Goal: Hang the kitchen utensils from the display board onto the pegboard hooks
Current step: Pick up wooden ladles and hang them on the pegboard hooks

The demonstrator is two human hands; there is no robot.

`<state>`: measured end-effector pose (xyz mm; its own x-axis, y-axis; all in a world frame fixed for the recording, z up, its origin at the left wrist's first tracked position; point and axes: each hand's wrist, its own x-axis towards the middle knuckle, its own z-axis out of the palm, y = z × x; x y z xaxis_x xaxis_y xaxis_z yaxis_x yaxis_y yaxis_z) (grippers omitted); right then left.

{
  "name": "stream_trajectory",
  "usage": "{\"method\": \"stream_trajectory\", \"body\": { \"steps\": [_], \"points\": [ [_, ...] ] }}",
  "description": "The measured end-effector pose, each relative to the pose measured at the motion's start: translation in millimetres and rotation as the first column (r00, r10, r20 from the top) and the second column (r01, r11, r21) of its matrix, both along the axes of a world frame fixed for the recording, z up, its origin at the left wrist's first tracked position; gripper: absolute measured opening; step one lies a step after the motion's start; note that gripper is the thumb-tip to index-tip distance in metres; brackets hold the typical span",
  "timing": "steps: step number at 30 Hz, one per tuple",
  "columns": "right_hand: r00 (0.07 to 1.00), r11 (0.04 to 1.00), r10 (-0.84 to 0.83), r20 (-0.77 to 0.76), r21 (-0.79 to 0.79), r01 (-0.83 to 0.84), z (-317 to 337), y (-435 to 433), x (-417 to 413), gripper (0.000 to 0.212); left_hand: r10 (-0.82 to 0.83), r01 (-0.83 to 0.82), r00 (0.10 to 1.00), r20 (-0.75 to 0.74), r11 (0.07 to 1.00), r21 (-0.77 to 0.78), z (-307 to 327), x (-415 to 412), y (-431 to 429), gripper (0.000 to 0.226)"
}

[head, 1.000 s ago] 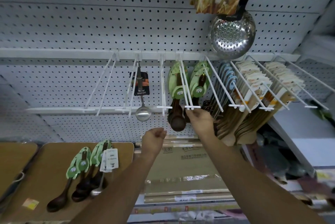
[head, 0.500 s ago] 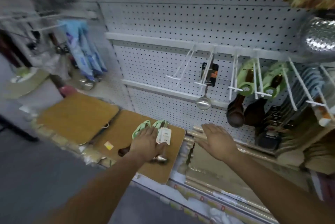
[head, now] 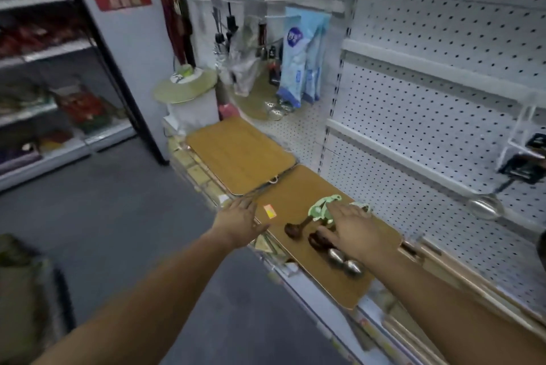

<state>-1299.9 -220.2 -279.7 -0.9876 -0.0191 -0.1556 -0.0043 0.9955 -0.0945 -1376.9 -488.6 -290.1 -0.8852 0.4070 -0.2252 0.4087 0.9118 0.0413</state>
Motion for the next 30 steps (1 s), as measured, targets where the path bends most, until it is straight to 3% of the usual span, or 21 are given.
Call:
{"method": "stream_trajectory", "body": {
  "steps": [6,12,20,24,30],
  "points": [
    [0.992,0.992,-0.117,0.042,-0.032,0.119,-29.2,-44.8,-49.2,0.073,-0.115,0.116,0.992,0.050,0.993,-0.028,-33.0,-68.0,-34.8,0.082],
    [0.961,0.954,-0.266,0.080,-0.119,0.274,-72.0,-42.3,-78.2,0.063,-0.264,0.271,0.956,0.127,0.962,-0.038,-77.8,-121.5,-4.9,0.075],
    [0.819,0.823,-0.475,0.321,-0.166,0.543,-169.7,-0.5,-70.9,0.057,-0.358,0.381,0.912,0.202,0.921,-0.089,-162.2,-152.6,59.9,0.108],
    [0.741,0.728,-0.543,0.394,-0.218,0.650,-210.7,9.2,-86.3,0.051,-0.364,0.405,0.878,0.310,0.911,-0.078,-196.9,-173.7,90.6,0.074],
    [0.639,0.570,-0.651,0.409,-0.293,0.768,-259.2,30.6,-135.7,0.053,-0.366,0.376,0.852,0.373,0.925,0.049,-261.3,-225.2,144.8,0.051]
  ]
}}
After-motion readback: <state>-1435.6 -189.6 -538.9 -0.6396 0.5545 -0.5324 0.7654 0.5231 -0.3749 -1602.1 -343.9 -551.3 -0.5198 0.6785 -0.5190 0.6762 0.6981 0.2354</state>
